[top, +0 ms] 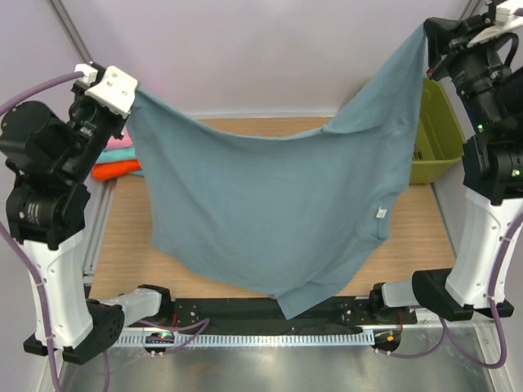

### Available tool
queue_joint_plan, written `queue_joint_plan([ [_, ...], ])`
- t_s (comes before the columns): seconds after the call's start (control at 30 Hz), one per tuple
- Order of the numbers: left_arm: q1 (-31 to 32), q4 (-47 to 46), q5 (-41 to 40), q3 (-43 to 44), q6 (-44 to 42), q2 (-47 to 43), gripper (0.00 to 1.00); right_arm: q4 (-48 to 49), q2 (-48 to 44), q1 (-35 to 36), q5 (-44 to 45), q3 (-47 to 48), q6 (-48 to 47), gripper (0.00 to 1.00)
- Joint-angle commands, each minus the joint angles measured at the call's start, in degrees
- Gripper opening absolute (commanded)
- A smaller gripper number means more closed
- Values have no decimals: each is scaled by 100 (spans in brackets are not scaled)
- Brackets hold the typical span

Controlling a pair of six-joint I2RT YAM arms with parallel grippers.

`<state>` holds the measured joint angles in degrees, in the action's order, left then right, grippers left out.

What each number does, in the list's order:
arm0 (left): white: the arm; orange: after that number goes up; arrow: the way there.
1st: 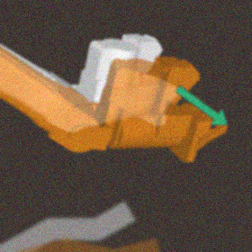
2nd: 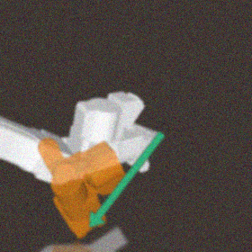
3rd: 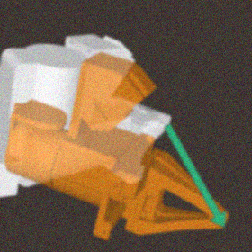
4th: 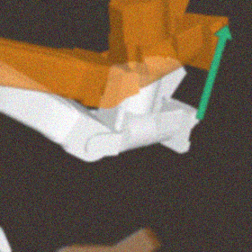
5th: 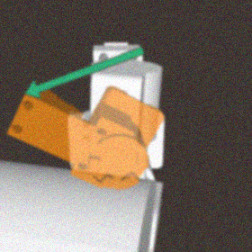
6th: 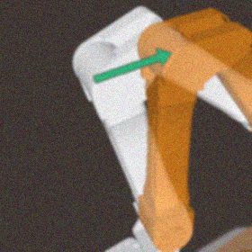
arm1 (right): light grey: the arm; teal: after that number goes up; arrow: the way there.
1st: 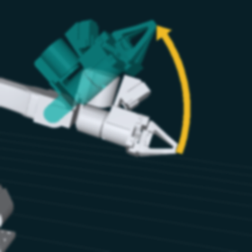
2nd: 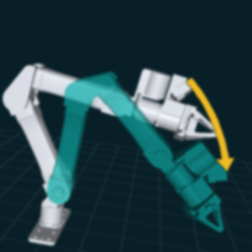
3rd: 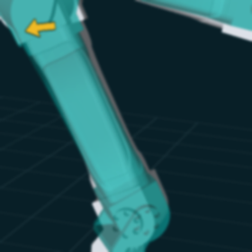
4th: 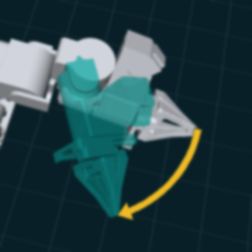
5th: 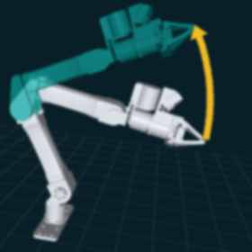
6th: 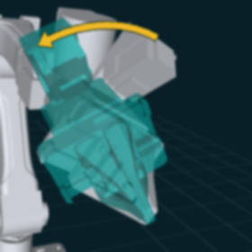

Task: Fold and stack the t-shirts
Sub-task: Flatten the tshirt out

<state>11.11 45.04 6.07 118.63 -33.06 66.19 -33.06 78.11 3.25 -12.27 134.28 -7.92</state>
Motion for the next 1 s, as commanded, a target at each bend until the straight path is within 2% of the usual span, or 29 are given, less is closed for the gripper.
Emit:
queue_joint_plan([
  [0.0,-39,-496,-88,353,89,7,0,467,2,-26,234,388,-87,1],
  [0.2,-39,-399,8,662,185,-220,0,379,-330,-26,225,415,-61,1],
  [0.33,-48,-111,123,758,528,-546,0,186,-944,-26,208,152,124,1],
  [0.5,-39,760,70,1083,1178,-897,0,-683,-1815,-70,-55,-349,396,1],
  [0.57,-92,1068,131,1022,1345,-1195,0,-1191,-2052,-113,-204,-245,449,1],
  [0.67,-320,1446,228,1267,1355,-1320,0,-1641,-1932,-166,-214,455,423,1],
  [0.8,-645,1552,474,1882,1311,-1039,0,-1590,-1423,-166,-56,1354,335,1],
  [0.97,-901,1227,545,1796,1363,-731,0,-643,-1219,-175,67,820,370,1],
])
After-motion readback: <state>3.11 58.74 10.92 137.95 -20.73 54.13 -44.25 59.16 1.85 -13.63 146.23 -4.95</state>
